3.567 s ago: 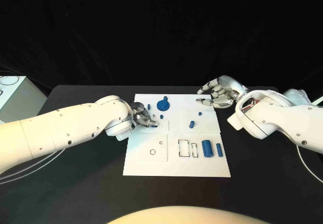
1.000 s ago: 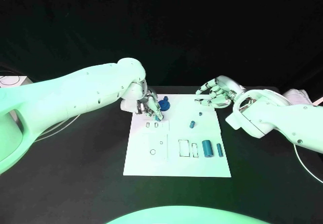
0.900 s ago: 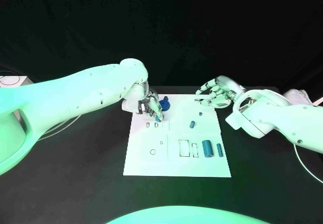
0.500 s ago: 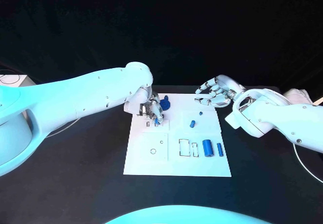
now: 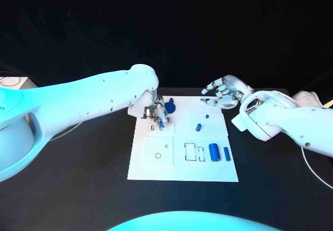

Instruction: Assemble the parts on the task board

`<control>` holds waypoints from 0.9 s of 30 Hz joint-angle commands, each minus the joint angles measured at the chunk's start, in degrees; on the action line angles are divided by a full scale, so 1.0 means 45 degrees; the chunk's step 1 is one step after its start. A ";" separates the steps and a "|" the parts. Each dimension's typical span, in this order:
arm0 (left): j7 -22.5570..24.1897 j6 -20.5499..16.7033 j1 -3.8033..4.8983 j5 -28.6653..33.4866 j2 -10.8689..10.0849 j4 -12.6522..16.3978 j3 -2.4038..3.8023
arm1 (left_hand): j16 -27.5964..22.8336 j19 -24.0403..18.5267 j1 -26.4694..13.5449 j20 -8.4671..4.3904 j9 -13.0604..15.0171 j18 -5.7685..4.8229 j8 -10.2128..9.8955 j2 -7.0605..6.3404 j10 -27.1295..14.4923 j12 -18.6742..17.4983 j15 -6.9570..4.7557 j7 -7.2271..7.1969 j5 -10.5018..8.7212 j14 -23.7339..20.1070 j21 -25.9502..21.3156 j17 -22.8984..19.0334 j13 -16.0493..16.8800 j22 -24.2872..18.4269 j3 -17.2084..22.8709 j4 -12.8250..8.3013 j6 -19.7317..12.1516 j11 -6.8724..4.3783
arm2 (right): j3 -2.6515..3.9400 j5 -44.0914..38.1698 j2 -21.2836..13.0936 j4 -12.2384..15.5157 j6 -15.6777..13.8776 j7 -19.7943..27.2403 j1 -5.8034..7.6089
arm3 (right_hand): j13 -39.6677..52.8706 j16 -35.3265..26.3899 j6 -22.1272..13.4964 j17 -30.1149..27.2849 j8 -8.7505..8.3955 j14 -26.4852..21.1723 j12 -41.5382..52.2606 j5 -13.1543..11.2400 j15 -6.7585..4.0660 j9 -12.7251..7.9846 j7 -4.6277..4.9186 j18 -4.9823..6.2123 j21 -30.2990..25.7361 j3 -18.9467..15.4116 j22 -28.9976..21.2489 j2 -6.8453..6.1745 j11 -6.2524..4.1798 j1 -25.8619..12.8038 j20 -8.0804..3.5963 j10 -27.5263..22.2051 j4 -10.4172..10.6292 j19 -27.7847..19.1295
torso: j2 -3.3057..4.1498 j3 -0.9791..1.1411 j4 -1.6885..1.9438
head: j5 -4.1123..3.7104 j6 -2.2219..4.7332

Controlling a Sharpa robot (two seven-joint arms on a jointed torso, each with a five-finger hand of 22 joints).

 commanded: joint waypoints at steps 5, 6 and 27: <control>-0.0032 0.0134 -0.0054 -0.0150 0.0075 -0.0044 -0.0029 | 0.0080 0.0113 -0.0165 0.0008 0.0035 0.0103 0.0044 -0.0005 0.0107 0.0066 -0.0089 -0.0030 0.0154 0.1050 0.0081 0.2579 0.0038 0.0451 0.3439 -0.3528 0.0087 -0.0029 | -0.0012 0.0751 0.0094 -0.0135 -0.0822 0.0825 -0.0008 | -0.5519 -0.7663 -0.0615 -0.6290 0.0535 -0.3570 -0.7464 0.0038 0.0096 0.0211 0.0186 0.1660 -1.0317 0.1279 -0.5143 -0.0387 0.0171 -0.0007 0.0155 -0.5627 -0.0150 -0.4639 | -0.0002 -0.0008 -0.0025 | 0.0017 -0.0038; -0.0033 0.0139 -0.0067 -0.0151 0.0077 -0.0052 -0.0036 | 0.0080 0.0113 -0.0165 0.0008 0.0035 0.0103 0.0044 -0.0005 0.0107 0.0066 -0.0089 -0.0030 0.0154 0.1050 0.0081 0.2579 0.0038 0.0451 0.3439 -0.3528 0.0087 -0.0029 | -0.0015 0.0868 0.0102 -0.0154 -0.0875 0.0862 -0.0009 | -0.6464 -0.8739 -0.0779 -0.6877 0.0714 -0.4304 -0.8392 0.0033 0.0278 0.0297 0.0271 0.1673 -1.1195 0.1584 -0.5785 -0.0422 0.0306 -0.0013 0.0304 -0.5833 -0.0224 -0.5086 | -0.0002 -0.0008 -0.0017 | 0.0019 -0.0035; -0.0044 0.0191 -0.0238 -0.0122 0.0099 -0.0341 -0.0055 | 0.0081 0.0110 -0.0195 0.0005 0.0049 0.0104 0.0044 0.0001 0.0106 0.0065 -0.0093 -0.0035 0.0199 0.1050 0.0080 0.2579 0.0029 0.0449 0.3439 -0.3545 0.0094 -0.0033 | -0.0025 0.2182 0.0171 -0.0304 -0.0925 0.1517 -0.0011 | -1.3883 -1.6052 -0.1698 -1.1144 0.1625 -0.6316 -1.2662 0.0019 0.1583 0.0136 0.0924 0.1733 -1.6405 0.2609 -1.2052 -0.0502 0.1220 -0.0925 0.1736 -0.5856 -0.1357 -0.6598 | -0.0007 -0.0001 -0.0016 | 0.0016 -0.0091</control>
